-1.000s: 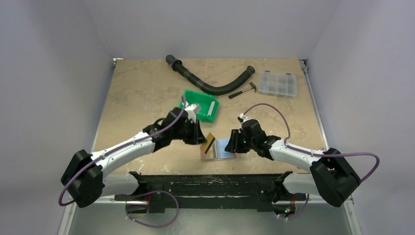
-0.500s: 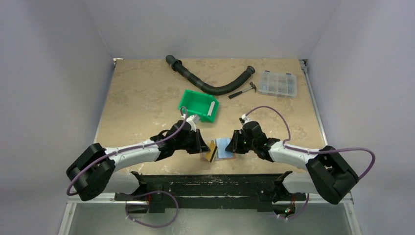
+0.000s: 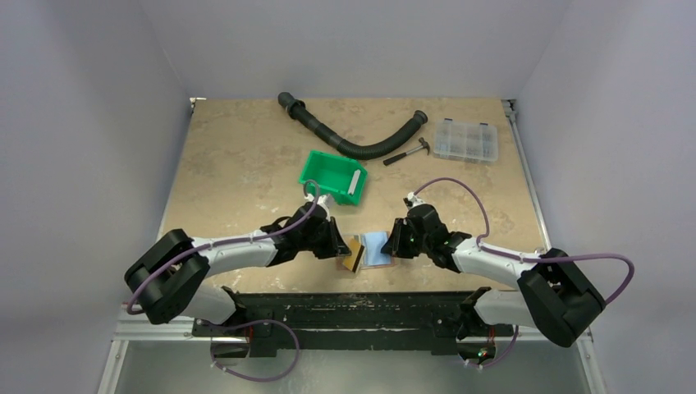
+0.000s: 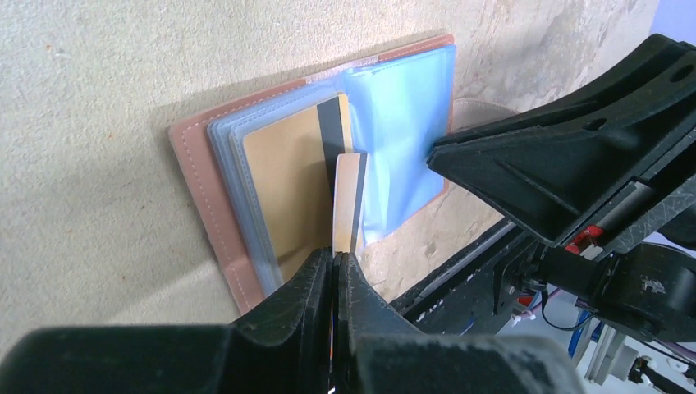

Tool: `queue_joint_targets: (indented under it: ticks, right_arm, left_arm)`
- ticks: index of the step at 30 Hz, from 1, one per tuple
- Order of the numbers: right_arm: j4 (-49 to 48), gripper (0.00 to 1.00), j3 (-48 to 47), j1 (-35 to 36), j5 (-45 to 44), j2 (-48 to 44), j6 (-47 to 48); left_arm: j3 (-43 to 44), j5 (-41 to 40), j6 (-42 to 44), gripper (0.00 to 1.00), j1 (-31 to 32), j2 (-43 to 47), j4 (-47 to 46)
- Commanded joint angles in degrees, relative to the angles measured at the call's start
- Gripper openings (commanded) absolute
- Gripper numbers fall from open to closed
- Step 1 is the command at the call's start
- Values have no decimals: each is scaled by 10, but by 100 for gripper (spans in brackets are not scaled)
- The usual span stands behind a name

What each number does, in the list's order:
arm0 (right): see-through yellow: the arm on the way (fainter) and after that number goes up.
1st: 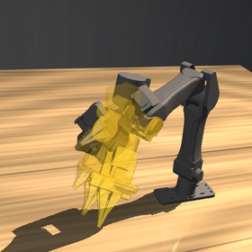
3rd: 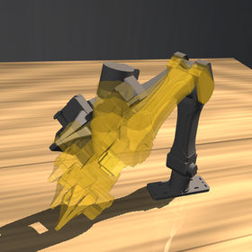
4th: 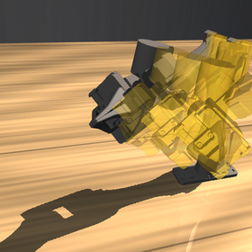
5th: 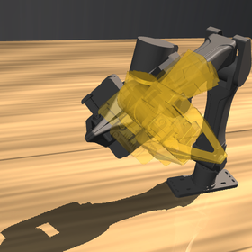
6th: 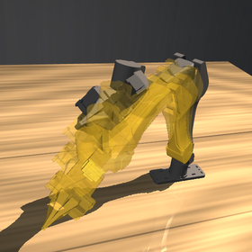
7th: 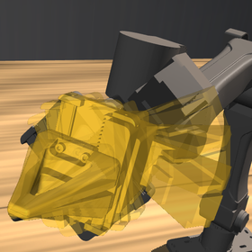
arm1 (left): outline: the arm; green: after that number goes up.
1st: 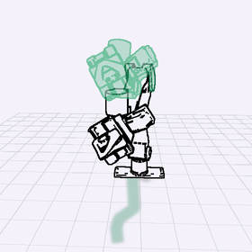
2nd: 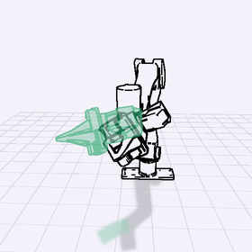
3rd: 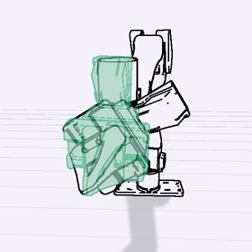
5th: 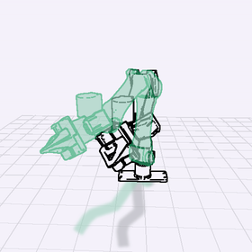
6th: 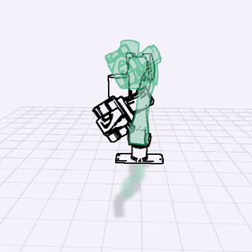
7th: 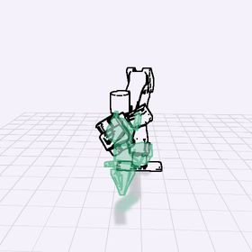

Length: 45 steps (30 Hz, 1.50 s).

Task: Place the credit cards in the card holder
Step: Insert the credit card into the card holder.

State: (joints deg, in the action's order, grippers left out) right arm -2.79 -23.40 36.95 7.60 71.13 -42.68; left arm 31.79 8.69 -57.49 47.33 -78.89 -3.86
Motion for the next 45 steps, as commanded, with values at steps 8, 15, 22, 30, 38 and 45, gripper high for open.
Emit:
queue_joint_targets:
  ticks: [8,15,22,30,38,45]
  right_arm:
    - [42,20,-7,0,-32,11,3]
    - [39,20,-7,-1,-26,8,5]
    - [36,20,-9,-1,-24,9,6]
    - [31,20,-4,0,-18,12,5]
    - [31,19,-7,0,-14,18,6]
    - [31,19,-8,0,-14,15,7]
  left_arm:
    - [11,-6,4,0,1,-29,-56]
    - [-15,-15,-6,0,0,-32,-135]
    - [-49,10,-62,0,0,-57,-232]
    - [-112,-33,-117,0,1,-37,-302]
    - [-123,-40,-149,0,0,-61,-376]
    - [-124,-31,-160,0,0,-98,-422]
